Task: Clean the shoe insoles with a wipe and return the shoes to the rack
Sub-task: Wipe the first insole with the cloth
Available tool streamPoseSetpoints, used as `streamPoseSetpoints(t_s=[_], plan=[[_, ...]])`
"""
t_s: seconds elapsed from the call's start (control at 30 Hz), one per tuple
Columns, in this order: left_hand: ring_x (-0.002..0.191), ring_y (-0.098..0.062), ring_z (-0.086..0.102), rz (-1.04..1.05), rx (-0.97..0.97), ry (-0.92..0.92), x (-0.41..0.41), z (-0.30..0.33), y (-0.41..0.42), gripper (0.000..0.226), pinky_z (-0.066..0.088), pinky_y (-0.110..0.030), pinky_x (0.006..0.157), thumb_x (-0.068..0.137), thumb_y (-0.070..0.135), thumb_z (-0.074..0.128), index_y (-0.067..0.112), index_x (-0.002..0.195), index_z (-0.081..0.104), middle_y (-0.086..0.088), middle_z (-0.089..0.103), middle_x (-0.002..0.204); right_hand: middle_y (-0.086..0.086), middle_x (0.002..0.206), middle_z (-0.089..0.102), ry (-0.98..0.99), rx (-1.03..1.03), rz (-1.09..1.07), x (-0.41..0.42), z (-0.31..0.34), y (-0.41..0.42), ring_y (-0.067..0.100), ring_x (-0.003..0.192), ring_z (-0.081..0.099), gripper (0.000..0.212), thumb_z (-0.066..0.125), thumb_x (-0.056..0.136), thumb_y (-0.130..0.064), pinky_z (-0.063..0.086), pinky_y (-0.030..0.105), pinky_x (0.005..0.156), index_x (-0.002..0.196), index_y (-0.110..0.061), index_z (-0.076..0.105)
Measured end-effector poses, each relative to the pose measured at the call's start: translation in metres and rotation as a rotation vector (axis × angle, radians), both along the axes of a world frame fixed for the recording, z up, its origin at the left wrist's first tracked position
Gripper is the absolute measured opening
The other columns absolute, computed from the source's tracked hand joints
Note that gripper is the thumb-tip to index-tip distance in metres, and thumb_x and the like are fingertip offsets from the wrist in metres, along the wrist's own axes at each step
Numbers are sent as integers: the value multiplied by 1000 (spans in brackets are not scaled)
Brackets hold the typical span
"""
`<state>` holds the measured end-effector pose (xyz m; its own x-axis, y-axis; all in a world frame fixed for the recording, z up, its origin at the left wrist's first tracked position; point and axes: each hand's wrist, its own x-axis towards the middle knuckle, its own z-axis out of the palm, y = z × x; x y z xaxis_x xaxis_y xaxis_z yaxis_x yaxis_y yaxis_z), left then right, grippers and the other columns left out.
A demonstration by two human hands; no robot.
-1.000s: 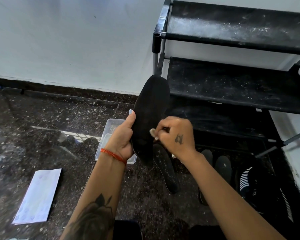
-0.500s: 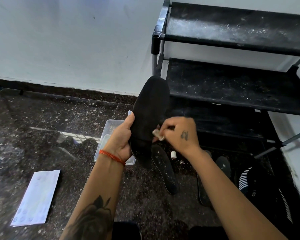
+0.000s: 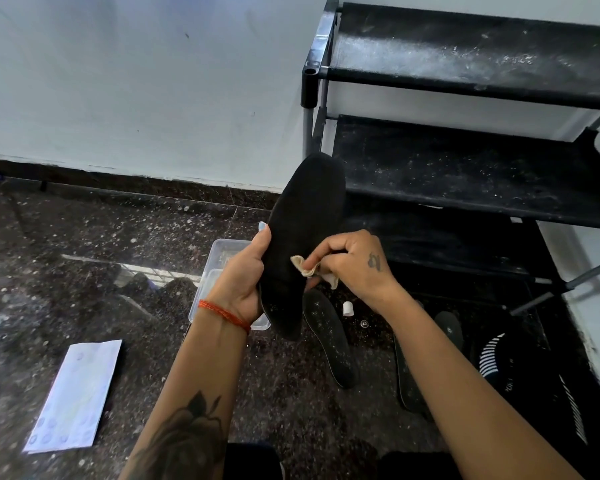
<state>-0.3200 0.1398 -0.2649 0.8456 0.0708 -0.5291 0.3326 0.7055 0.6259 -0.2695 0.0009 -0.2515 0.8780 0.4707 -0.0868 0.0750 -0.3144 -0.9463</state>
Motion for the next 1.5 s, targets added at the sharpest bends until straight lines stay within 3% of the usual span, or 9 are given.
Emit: streamPoseSetpoints(t_s=[0.2,0.4,0.53,0.67,0.73,0.93,1.1,1.3,1.5], plan=[[94,-29,67,15,-8,5,0,-1,1,51,51,-51,79,98,48,32,10,104,65,-14,72,99,-9,71,68,-80,73,-305,6,-1,0,-4,68,61,28,60,74,3,46,9,61,71,-23,72],[67,-20,71,24,13,-9,0,-1,-1,50,60,-31,60,101,42,31,5,95,64,-11,73,78,-1,77,73,-225,-23,18,-18,-5,21,8,72,64,17,66,77,-1,50,19,61,81,-14,76],[72,-20,72,19,12,-14,0,-2,3,53,59,-30,58,101,43,27,4,101,62,-12,74,85,2,66,71,-154,-157,229,-12,-2,12,15,57,62,28,62,69,5,49,27,55,74,-18,76],[83,-24,72,-11,12,-24,0,-2,4,55,58,-39,74,99,47,29,5,110,62,-14,72,100,-3,61,68,-233,-100,63,-5,0,3,8,54,62,29,62,66,8,48,20,50,65,-17,75],[81,-27,71,-17,-6,-24,-1,-1,3,56,58,-43,70,99,48,29,5,111,62,-16,71,101,0,64,70,-212,23,-27,-6,-1,7,10,55,63,30,62,67,11,50,21,50,68,-17,75],[76,-22,71,17,8,-26,0,-2,3,54,58,-31,68,102,43,28,1,99,63,-14,71,91,-1,87,73,-342,-28,143,-23,-10,25,3,80,63,33,58,70,8,48,11,73,88,-12,76],[80,-20,72,2,5,-41,0,-2,4,53,58,-30,73,101,43,28,4,104,63,-12,73,93,-1,68,71,-341,-167,257,-14,-7,13,12,59,62,25,57,65,-4,51,28,55,72,-18,76],[81,-24,72,-20,-30,-48,-1,1,2,56,60,-37,70,101,46,28,3,105,64,-15,72,96,-13,61,63,-452,9,-11,-14,-4,13,-1,53,57,22,60,68,4,35,6,50,67,-13,74],[82,-18,71,26,13,-46,-1,-1,3,49,54,-28,81,101,41,31,4,105,64,-12,69,101,-1,77,72,-617,-34,249,-25,-10,25,12,73,65,29,51,64,3,53,27,70,73,-12,74]])
